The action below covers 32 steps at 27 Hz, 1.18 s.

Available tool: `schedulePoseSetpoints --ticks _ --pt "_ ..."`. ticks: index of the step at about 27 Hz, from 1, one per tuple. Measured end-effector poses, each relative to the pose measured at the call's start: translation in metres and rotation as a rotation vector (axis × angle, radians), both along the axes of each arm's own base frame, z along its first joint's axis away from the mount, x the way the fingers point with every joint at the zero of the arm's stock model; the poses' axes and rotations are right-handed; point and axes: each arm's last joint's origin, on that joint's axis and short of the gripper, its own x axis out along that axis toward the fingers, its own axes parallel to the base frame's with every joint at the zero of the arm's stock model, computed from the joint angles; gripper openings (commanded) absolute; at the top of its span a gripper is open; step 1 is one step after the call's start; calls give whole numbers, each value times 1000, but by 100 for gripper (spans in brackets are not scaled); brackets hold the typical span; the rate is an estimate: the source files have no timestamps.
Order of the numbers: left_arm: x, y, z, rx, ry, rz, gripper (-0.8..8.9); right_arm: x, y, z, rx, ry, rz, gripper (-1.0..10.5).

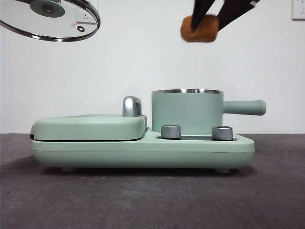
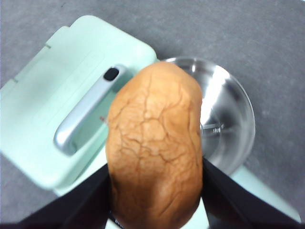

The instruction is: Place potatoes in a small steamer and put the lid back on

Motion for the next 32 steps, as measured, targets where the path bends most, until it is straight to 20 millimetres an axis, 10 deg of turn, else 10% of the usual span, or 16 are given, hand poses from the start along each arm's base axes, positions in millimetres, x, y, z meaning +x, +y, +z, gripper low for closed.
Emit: schedulePoseSetpoints --ticks 15,32 --pt "0 0 0 0 0 0 10 77 23 -74 -80 175 -29 215" --pt "0 0 0 0 0 0 9 100 20 -112 -111 243 -50 341"
